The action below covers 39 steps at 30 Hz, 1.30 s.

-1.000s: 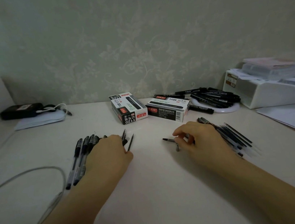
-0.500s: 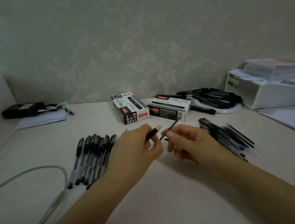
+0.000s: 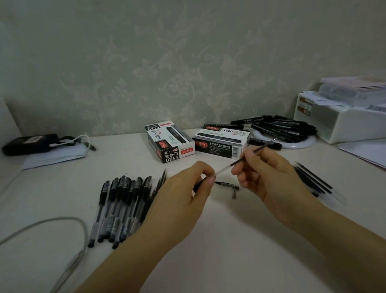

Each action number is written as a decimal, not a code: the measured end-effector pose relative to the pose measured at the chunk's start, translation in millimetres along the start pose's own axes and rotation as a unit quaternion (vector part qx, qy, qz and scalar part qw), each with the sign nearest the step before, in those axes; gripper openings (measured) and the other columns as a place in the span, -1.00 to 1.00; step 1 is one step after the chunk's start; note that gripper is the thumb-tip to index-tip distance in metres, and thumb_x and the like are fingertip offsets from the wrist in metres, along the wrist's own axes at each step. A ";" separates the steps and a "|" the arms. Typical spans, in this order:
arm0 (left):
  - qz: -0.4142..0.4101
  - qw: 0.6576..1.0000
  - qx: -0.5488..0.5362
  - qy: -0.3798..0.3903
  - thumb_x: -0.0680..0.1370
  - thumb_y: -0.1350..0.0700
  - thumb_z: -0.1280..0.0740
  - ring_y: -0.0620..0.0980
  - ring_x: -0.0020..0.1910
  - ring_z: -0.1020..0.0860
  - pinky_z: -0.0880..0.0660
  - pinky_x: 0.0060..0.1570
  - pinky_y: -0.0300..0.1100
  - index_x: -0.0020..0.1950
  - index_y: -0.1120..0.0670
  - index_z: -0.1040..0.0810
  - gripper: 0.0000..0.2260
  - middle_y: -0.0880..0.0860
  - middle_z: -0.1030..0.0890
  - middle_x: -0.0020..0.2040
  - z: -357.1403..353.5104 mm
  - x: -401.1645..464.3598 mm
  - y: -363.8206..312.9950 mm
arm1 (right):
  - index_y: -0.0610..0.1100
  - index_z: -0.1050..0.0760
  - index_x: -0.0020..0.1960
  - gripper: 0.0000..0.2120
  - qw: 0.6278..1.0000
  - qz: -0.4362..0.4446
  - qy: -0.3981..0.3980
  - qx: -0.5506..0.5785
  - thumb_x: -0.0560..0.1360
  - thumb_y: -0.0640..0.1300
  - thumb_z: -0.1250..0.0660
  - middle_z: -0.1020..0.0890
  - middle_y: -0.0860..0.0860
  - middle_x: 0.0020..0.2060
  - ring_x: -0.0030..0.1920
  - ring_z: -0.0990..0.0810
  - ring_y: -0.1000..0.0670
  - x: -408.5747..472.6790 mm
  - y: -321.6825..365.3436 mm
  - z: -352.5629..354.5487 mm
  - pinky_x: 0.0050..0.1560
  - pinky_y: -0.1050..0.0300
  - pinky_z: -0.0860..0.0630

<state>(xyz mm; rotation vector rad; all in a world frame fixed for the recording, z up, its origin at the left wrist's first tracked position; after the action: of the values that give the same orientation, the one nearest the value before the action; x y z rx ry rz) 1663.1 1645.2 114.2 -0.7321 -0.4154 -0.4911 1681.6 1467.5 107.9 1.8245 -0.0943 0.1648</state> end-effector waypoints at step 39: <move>0.000 0.999 -0.020 -0.031 0.60 0.04 -0.26 -0.30 -0.32 -0.47 -0.30 -0.31 -0.51 0.06 -0.12 -0.53 -0.91 -0.15 -0.49 -0.33 1.5 0.1 3.5 | -0.07 -0.66 0.13 -0.82 0.748 0.244 0.171 -0.593 0.57 -0.15 -0.35 -0.65 0.06 0.09 0.07 -0.58 0.05 -4.4 -18.8 -9.8 0.13 0.19 -0.48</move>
<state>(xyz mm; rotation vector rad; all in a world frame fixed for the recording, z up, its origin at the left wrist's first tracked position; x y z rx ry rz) 1664.8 1648.5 113.5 -0.7864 -0.4649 -0.4792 1679.5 1481.7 91.6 0.4290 -0.3321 0.6435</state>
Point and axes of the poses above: each hand's wrist, its own x-axis towards the middle knuckle, its own z-axis out of the back of the hand, y = z × x, the point moved 4 cm from there along x, towards the middle knuckle
